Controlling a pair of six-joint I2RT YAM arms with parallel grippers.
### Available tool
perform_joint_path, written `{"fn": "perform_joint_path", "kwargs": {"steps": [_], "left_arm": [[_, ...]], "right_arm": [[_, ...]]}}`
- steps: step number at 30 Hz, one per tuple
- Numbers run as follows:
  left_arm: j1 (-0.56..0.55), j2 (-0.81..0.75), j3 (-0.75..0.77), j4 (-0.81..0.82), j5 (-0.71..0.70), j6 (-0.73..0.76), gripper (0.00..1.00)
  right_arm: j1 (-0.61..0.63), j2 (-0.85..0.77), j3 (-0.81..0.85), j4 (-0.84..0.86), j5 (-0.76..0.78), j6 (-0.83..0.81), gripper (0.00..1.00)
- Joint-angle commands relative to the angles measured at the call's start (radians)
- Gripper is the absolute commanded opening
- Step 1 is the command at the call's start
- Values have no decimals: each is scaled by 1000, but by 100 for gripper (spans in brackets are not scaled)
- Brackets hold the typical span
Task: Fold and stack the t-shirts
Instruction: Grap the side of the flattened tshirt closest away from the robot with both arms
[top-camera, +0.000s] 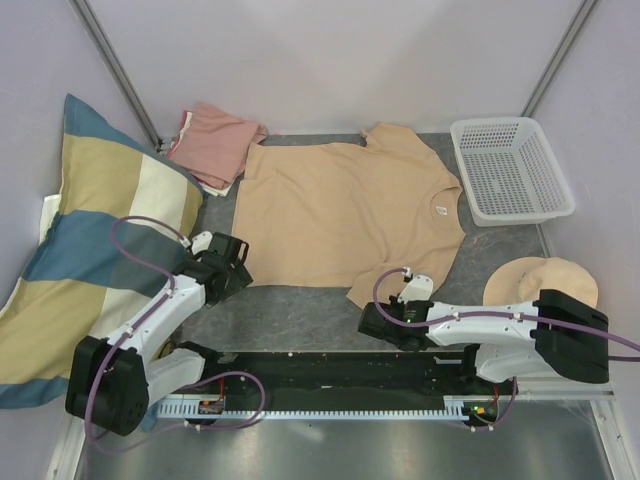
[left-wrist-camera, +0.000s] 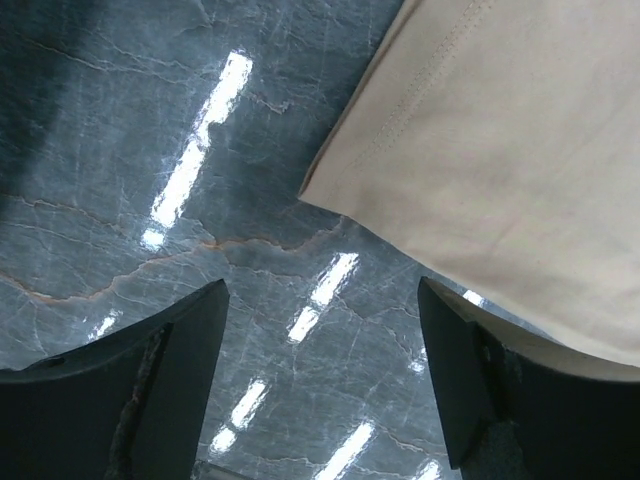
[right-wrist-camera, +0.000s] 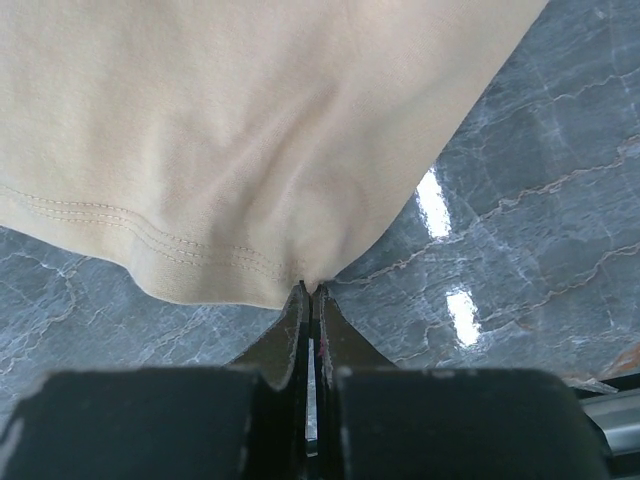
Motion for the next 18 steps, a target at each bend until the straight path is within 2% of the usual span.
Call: {"fn": "perform_joint_path", "kwargs": {"steps": [1, 5, 18], "left_arm": [[8, 30, 45, 73, -23, -5, 76], [18, 65, 48, 104, -40, 15, 69], [85, 154, 41, 186, -56, 58, 67]], "right_arm": [[-18, 9, -44, 68, -105, -20, 0], [-32, -21, -67, 67, -109, -20, 0], [-40, -46, -88, 68, -123, -26, 0]]}}
